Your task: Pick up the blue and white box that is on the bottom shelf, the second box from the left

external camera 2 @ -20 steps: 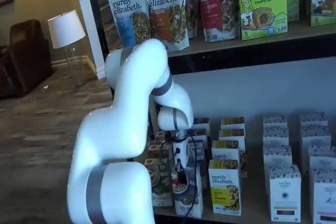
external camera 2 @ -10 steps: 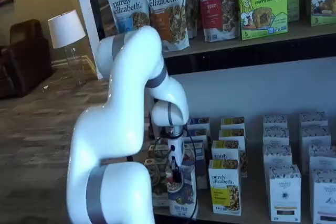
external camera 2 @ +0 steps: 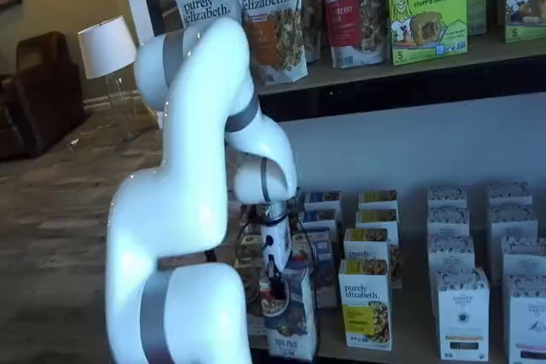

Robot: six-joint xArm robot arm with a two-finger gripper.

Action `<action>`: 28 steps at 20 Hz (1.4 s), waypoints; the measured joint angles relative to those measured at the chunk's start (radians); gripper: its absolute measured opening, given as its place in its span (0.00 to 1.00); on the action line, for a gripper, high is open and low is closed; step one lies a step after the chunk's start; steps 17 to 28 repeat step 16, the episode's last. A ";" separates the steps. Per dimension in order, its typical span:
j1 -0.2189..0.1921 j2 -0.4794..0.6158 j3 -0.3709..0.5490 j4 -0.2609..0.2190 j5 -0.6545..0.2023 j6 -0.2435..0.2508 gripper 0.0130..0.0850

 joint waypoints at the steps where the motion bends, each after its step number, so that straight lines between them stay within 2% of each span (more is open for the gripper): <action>1: 0.004 -0.019 0.025 -0.008 -0.010 0.011 0.44; 4: 0.012 -0.062 0.081 -0.016 -0.030 0.025 0.44; 11: 0.013 -0.129 0.149 -0.010 -0.038 0.021 0.44; 16: 0.013 -0.155 0.165 0.009 -0.024 0.005 0.44; 28: 0.013 -0.155 0.165 0.009 -0.024 0.005 0.44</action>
